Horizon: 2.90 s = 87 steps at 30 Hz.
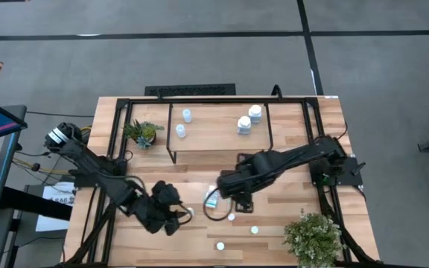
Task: Pick and place medicine bottles onto shelf by color
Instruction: Put the white and blue pill bottle on the shelf
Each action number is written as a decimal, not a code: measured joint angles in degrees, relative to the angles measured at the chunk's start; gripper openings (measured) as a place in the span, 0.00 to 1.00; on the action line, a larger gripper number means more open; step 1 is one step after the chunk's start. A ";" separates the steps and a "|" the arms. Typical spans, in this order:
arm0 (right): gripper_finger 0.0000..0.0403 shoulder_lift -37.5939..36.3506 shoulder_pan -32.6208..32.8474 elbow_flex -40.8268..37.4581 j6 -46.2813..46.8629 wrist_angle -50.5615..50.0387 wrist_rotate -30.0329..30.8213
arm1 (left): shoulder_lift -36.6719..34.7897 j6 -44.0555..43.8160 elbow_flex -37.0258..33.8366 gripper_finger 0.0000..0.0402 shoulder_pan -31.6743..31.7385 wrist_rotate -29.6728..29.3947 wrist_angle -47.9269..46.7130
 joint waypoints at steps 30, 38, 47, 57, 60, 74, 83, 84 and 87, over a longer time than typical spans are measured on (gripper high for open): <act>0.67 -30.88 14.74 -0.13 3.49 -4.14 5.96 | 18.82 -1.76 3.32 0.72 17.34 4.79 21.56; 0.67 -34.04 16.93 -0.13 -0.14 -4.13 5.94 | 18.81 -5.45 3.30 0.72 17.84 5.56 16.69; 0.67 -34.22 17.00 -0.13 -2.96 -4.12 5.93 | 18.81 -5.34 3.30 0.72 17.87 6.89 8.58; 0.67 -34.18 16.95 -0.13 -3.05 -4.16 5.92 | 21.08 0.70 3.28 0.72 19.04 9.23 11.49; 0.67 -34.11 16.95 -0.13 -2.11 -4.14 5.92 | 23.14 0.35 4.27 0.72 19.11 9.45 12.11; 0.67 -34.07 16.95 -0.21 0.59 -4.11 5.94 | 24.02 9.18 12.17 0.72 19.13 11.92 -9.10; 0.67 -32.78 16.91 -1.08 1.51 -4.12 5.94 | 24.26 14.15 17.99 0.72 19.18 11.15 -24.95; 0.67 -32.43 16.89 -1.09 1.51 -4.13 5.94 | 24.29 14.05 18.53 0.72 19.18 11.09 -26.51; 0.67 -31.50 16.91 -1.08 1.51 -4.11 5.94 | 24.28 13.63 21.63 0.72 19.12 10.98 -29.78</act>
